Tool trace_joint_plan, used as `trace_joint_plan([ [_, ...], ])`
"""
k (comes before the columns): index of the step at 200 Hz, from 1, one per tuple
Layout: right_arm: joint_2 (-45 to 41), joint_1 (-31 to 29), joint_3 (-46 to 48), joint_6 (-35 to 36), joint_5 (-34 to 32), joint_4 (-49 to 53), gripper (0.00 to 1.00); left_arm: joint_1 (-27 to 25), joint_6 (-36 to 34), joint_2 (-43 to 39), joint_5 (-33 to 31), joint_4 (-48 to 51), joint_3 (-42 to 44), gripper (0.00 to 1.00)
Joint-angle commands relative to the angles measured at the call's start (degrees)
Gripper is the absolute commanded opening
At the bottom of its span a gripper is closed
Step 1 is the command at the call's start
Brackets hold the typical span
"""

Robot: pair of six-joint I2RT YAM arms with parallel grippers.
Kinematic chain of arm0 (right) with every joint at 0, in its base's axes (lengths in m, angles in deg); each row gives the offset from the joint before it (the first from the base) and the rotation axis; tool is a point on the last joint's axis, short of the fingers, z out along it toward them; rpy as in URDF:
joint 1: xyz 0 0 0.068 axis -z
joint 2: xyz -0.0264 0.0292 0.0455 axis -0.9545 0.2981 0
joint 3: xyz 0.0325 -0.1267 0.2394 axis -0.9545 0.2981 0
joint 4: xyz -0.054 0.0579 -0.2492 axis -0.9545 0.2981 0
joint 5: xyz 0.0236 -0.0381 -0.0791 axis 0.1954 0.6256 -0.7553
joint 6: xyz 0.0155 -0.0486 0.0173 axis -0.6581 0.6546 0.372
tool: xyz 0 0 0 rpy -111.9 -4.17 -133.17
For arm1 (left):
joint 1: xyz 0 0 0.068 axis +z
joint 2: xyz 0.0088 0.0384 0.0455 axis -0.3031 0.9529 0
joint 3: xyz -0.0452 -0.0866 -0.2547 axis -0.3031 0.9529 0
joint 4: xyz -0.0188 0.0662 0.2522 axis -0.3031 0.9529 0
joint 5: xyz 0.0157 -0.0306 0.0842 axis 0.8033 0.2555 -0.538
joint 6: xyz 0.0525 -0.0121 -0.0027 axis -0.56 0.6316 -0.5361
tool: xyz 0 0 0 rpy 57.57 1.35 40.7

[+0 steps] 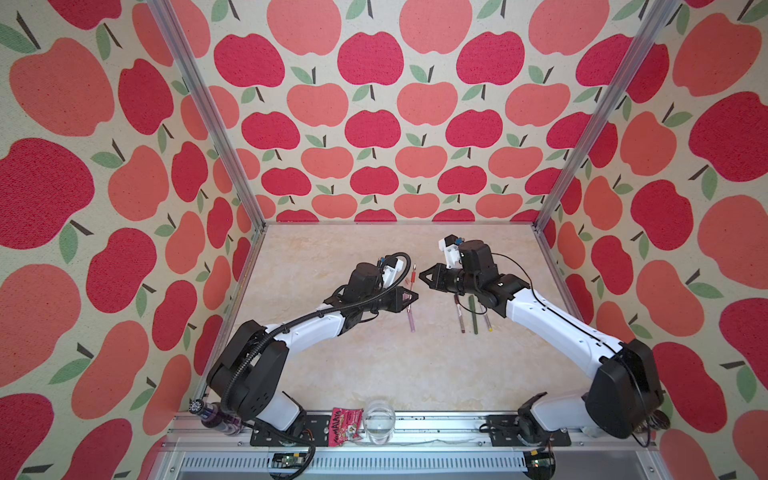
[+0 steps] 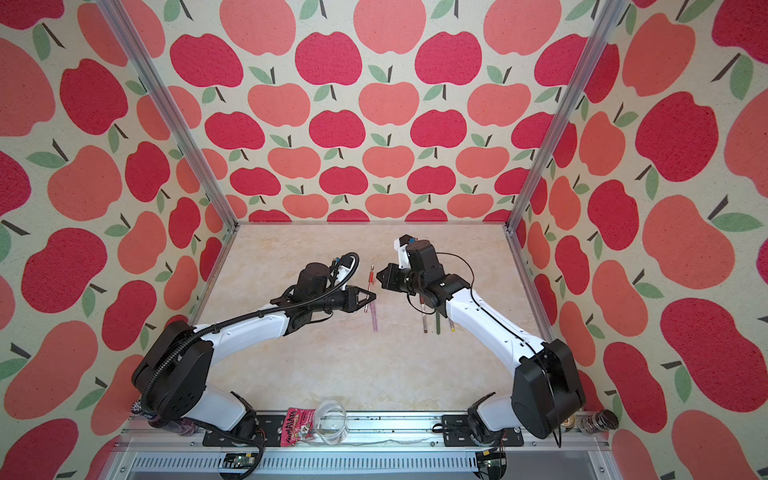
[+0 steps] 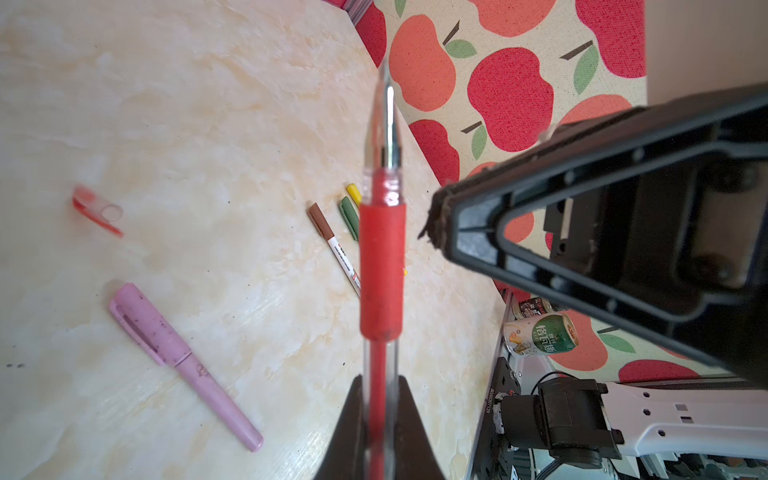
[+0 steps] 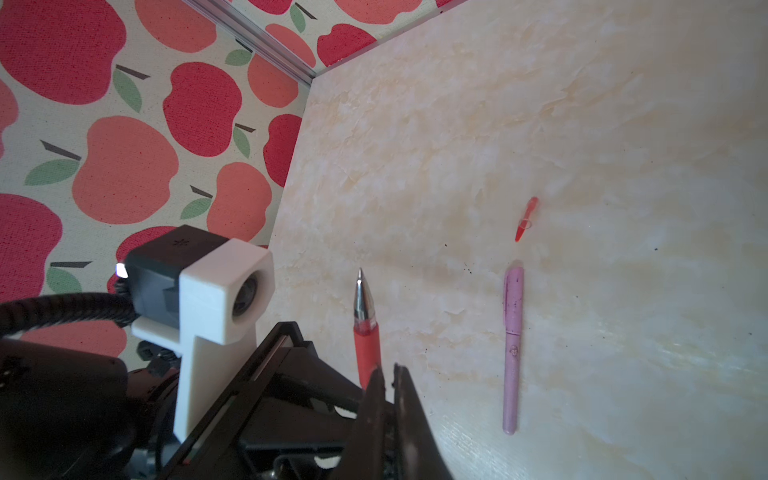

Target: Insert the pens into the pen caps

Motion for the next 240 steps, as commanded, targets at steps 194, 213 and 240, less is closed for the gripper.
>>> trace_joint_plan([
  [194, 42.2, 1.7, -45.0, 29.5, -10.2, 33.2, 0.63, 7.0, 6.1, -20.6, -12.1, 19.6, 8.9, 0.03],
  [213, 47.8, 1.5, -51.0, 31.1, -11.5, 35.5, 0.64, 7.4, 6.2, -20.1, -10.5, 18.7, 9.3, 0.03],
  [240, 55.5, 1.4, -59.7, 32.9, -12.9, 39.6, 0.61, 7.6, 6.2, -18.7, -7.4, 17.1, 9.3, 0.03],
])
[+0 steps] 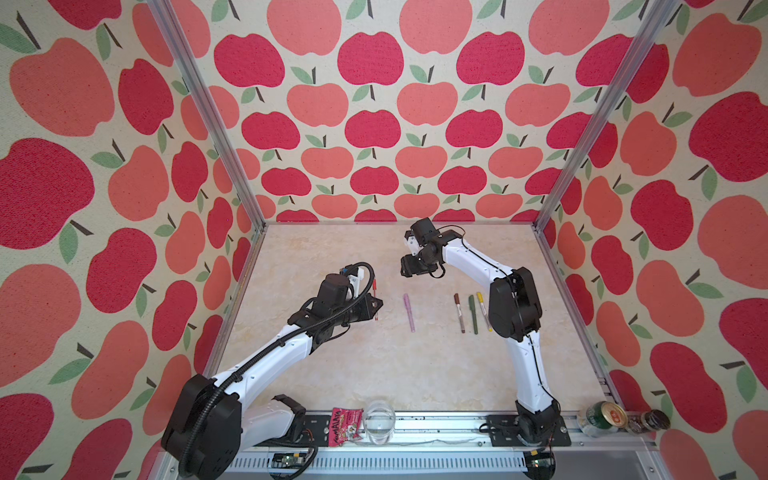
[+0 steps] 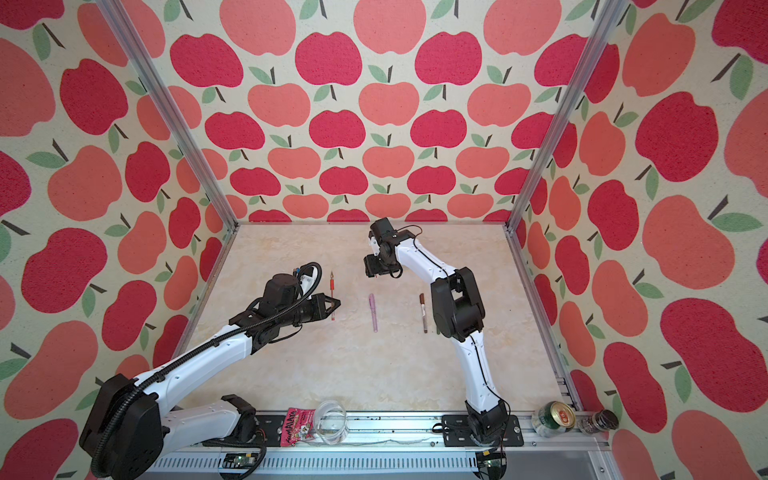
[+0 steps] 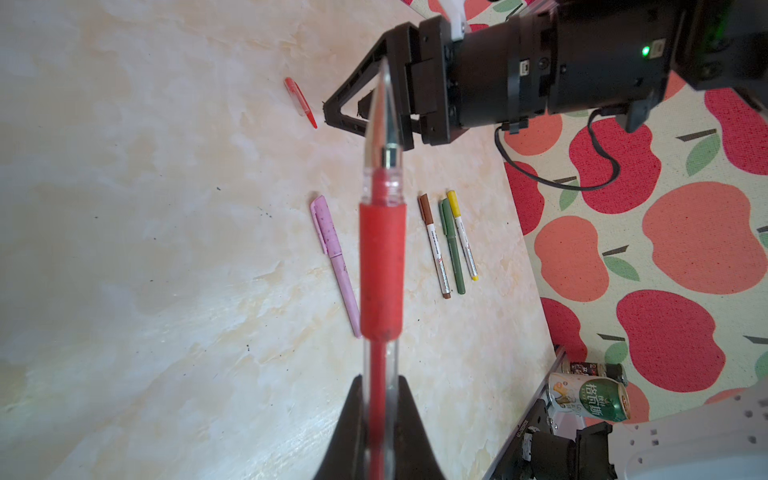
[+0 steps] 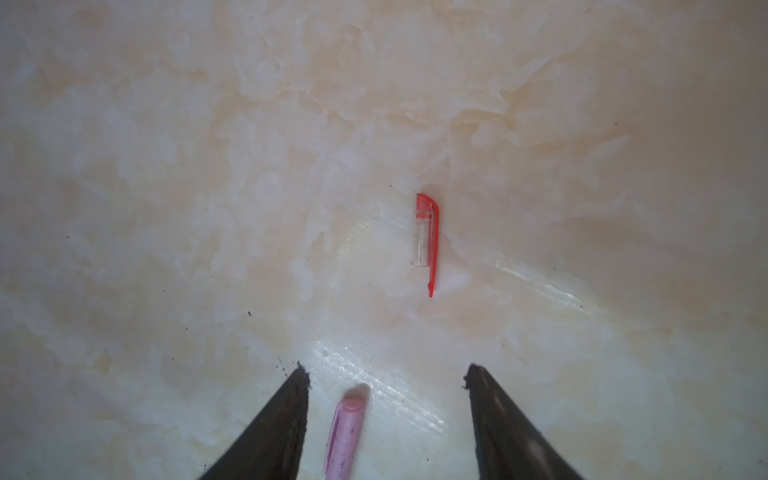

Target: Insert the pens into the pen caps

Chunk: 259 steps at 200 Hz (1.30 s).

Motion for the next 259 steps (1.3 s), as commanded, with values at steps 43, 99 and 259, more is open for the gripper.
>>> trace_joint_plan([
  [43, 12.9, -0.1, -16.3, 6.1, -5.7, 10.2, 0.54, 0.6, 0.8, 2.0, 4.5, -2.2, 0.2, 0.03],
  [99, 18.5, -1.5, -22.3, 8.7, -8.4, 11.9, 0.48, 1.2, 0.8, 4.0, 6.1, -3.2, -0.6, 0.03],
  [259, 20.8, -2.0, -25.6, 4.2, -5.5, 16.0, 0.12, 2.2, 0.9, 3.9, 7.5, -5.7, -0.3, 0.03],
])
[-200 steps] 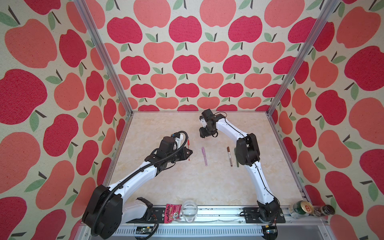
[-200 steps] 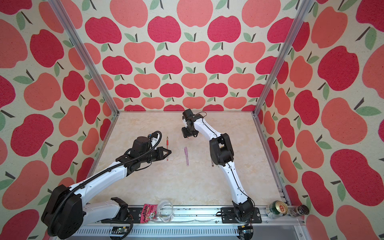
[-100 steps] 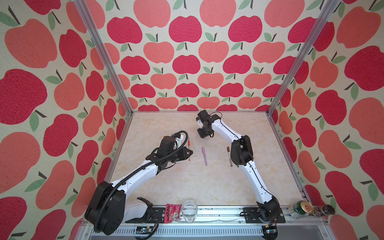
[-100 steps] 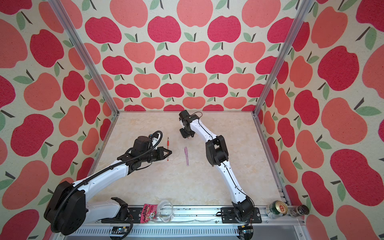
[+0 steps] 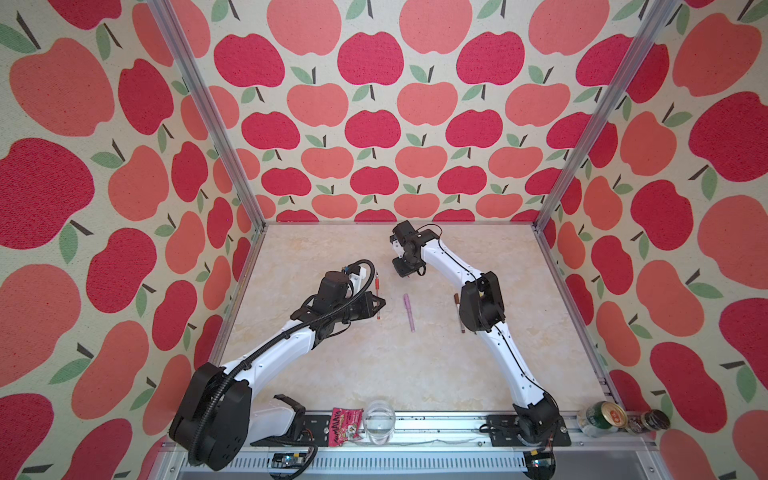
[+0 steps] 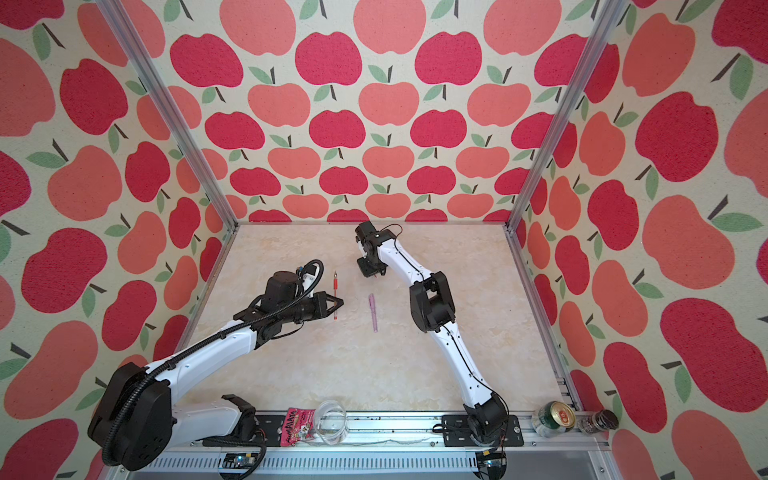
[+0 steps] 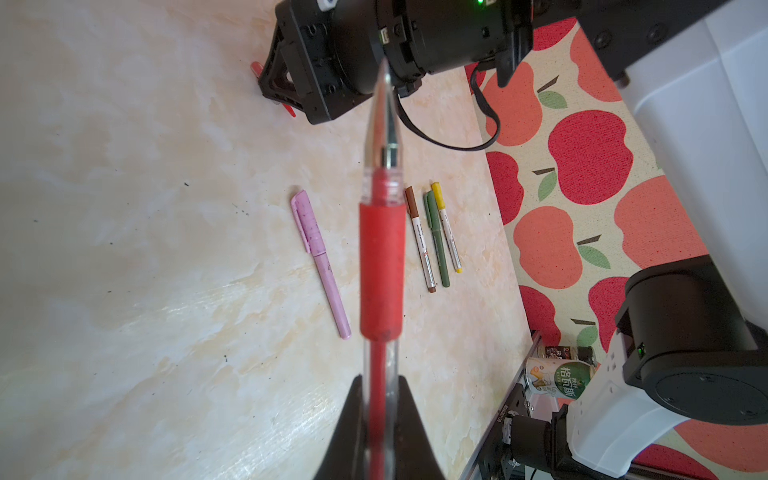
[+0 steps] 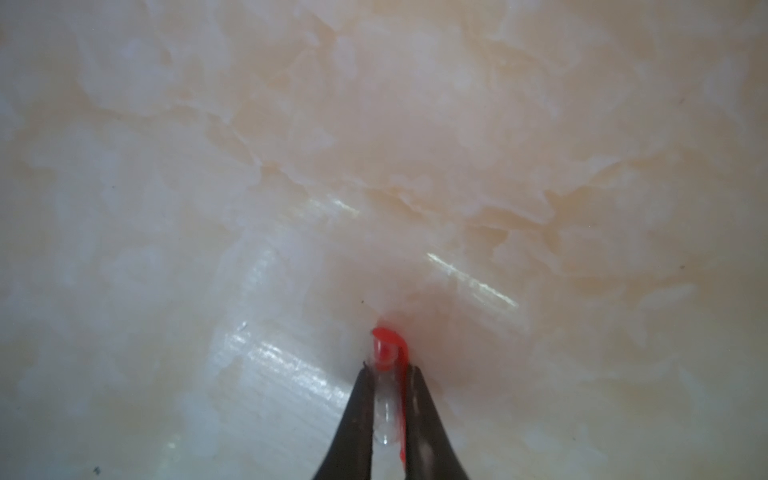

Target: Insert the pens into the pen caps

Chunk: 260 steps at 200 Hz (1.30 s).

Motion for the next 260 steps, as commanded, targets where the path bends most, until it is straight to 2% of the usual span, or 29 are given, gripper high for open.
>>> trace_joint_plan([
  [1, 0.7, 0.5, 1.5, -3.3, 3.5, 4.1, 0.12, 0.3, 0.7, 0.1, 1.5, -1.8, -0.3, 0.03],
  [65, -13.4, 3.4, 17.5, -10.8, 13.2, -5.5, 0.11, 0.2, 0.6, 2.1, 4.3, -3.8, -0.5, 0.03],
  [108, -25.0, 5.7, 30.0, -15.3, 15.9, -13.5, 0.11, -2.3, -0.7, 4.9, 7.6, -5.2, -2.3, 0.03],
  [174, -39.2, 7.1, 42.7, -21.0, 19.6, -21.3, 0.11, -7.3, -2.2, 7.4, 9.1, -5.0, -5.2, 0.03],
  [260, -60.4, 6.6, 66.2, -28.9, 27.9, -44.2, 0.11, -10.6, 0.6, 10.6, 7.1, -11.9, -7.6, 0.03],
])
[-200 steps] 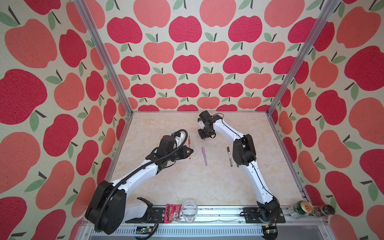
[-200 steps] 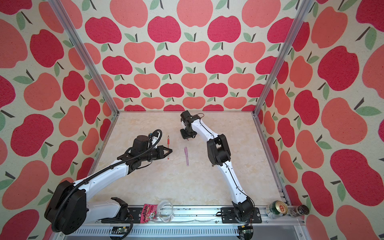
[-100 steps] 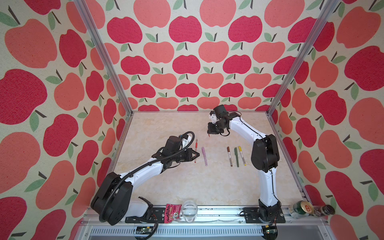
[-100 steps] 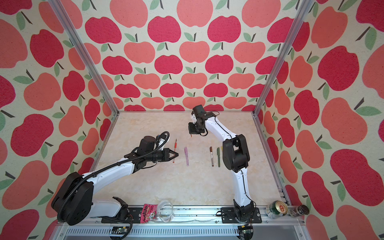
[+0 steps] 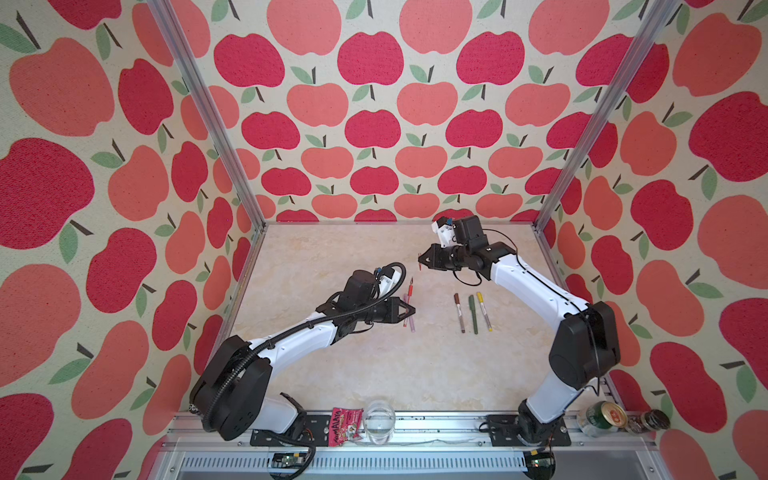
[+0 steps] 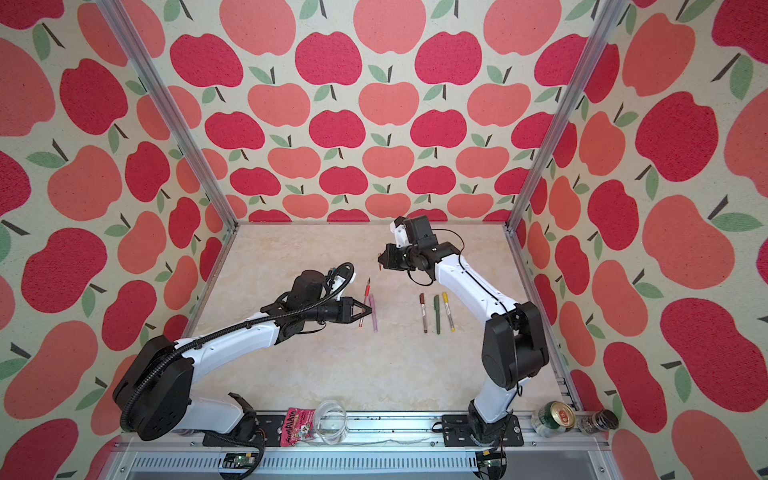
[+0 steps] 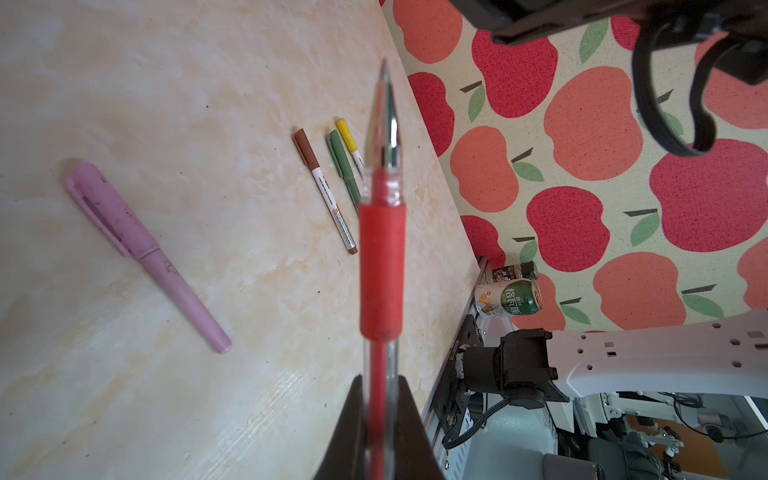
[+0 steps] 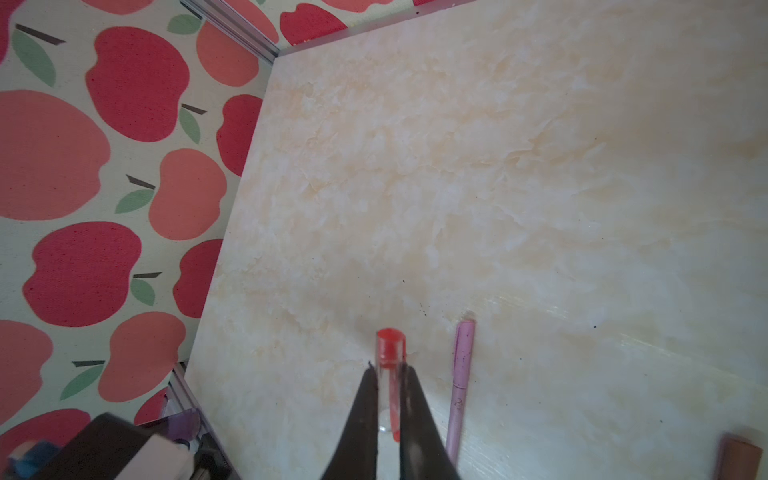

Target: Insert the pens into the pen caps

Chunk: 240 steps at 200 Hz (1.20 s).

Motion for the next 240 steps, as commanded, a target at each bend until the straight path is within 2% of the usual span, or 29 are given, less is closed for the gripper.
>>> trace_joint_plan([
  [1, -4.3, -0.3, 4.5, -3.7, 3.7, -8.7, 0.11, -0.5, 0.9, 1.0, -0.3, -4.2, -2.3, 0.03],
  [60, -8.8, -1.1, 9.5, -5.9, 4.0, -12.7, 0.12, -1.7, 1.0, 1.7, -1.4, -5.3, -3.6, 0.03],
  [240, -9.7, -2.7, 10.8, -5.2, 3.8, -12.3, 0.11, -1.9, 1.4, 0.4, -4.1, -6.0, -2.2, 0.03],
])
